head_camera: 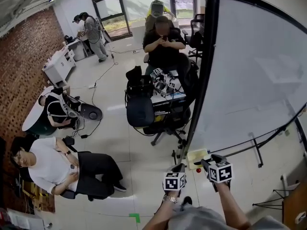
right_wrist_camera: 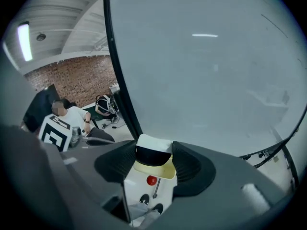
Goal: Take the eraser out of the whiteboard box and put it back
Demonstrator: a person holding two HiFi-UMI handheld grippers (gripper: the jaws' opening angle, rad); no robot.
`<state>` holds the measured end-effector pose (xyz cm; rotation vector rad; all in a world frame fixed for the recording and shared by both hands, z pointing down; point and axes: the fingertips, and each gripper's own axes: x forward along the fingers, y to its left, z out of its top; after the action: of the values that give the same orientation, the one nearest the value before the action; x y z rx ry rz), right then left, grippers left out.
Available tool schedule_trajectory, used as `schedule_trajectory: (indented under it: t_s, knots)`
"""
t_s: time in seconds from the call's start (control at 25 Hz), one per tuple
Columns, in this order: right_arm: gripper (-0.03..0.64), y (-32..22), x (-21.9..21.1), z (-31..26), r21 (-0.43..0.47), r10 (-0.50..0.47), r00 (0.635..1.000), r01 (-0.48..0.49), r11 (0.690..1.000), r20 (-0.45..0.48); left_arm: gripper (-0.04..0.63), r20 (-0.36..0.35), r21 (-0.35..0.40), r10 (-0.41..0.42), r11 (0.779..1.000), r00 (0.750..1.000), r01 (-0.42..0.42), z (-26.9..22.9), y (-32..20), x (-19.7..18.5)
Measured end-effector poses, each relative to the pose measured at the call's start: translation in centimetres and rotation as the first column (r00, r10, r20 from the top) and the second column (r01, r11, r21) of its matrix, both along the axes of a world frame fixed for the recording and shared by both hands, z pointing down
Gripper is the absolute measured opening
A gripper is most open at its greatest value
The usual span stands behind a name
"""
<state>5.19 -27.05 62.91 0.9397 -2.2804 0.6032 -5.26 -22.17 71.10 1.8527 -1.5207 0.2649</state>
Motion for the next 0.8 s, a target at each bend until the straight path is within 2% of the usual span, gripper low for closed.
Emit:
schedule_trajectory:
  t_s: [0.08, 0.28, 0.52, 0.68, 0.8]
  knots:
    - [0.244, -0.4, -0.6, 0.3, 0.004, -0.004, 1.0, 0.004, 1.0, 0.006, 0.006, 0.0, -0.007, 0.005, 1.0, 1.0, -0.005, 0.1, 0.2, 0.4]
    - [0.242, 0.4, -0.7, -0.6, 0.016, -0.081, 0.994, 0.082, 0.997, -0.077, 0.006, 0.012, -0.003, 0.014, 1.0, 1.0, -0.014, -0.4, 0.7, 1.3]
    - [0.244, 0.8, -0.7, 5.9, -0.053, -0.084, 0.984, 0.077, 0.996, -0.156, 0.006, 0.023, -0.005, 0.001, 1.0, 1.0, -0.001, -0.5, 0.9, 1.4]
    - [0.244, 1.2, -1.0, 8.4, -0.118, -0.078, 0.989, 0.063, 0.991, -0.127, 0.006, 0.039, -0.002, -0.013, 1.0, 0.999, 0.014, -0.9, 0.9, 1.3]
    - [0.244, 1.0, -1.2, 8.1, -0.098, -0.068, 0.994, 0.059, 0.993, -0.089, 0.006, 0.046, -0.009, -0.022, 1.0, 0.999, 0.022, -0.7, 1.2, 1.6]
